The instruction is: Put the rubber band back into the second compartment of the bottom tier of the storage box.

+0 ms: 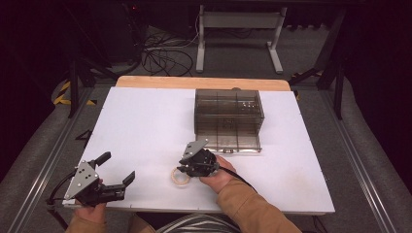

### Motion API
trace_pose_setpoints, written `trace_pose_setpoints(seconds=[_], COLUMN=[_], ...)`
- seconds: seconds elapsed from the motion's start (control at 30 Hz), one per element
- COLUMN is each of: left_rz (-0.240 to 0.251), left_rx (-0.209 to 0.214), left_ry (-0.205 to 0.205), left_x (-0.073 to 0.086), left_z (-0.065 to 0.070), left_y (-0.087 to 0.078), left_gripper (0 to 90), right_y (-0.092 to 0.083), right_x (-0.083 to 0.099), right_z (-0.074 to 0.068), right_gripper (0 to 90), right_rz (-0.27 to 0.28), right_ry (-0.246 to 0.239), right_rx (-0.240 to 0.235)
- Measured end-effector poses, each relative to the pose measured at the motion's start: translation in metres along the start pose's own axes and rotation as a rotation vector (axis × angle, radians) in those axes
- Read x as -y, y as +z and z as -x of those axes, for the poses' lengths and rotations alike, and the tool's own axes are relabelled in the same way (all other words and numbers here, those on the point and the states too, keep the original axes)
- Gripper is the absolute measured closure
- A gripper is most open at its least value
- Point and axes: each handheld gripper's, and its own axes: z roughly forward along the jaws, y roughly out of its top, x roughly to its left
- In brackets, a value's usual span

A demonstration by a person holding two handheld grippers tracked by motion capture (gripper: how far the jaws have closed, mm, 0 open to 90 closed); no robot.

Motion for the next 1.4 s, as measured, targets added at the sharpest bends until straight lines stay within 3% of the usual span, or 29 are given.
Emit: trace_pose_setpoints(seconds=[0.5, 1.4], left_rz=[0.0, 0.001], left_rx=[0.001, 0.002], left_ry=[-0.003, -0.003], left_x=[0.0, 0.0], left_z=[0.0, 0.0], left_y=[0.0, 0.0], left_gripper=[2.1, 2.1], right_y=[-0.031, -0.075], right_x=[-0.008, -0.012], right_z=[0.001, 0.016], right_gripper=[75.6, 75.6], right_rz=[0.104, 0.206], right_ry=[0.028, 0.068], right_rx=[0.032, 0.124])
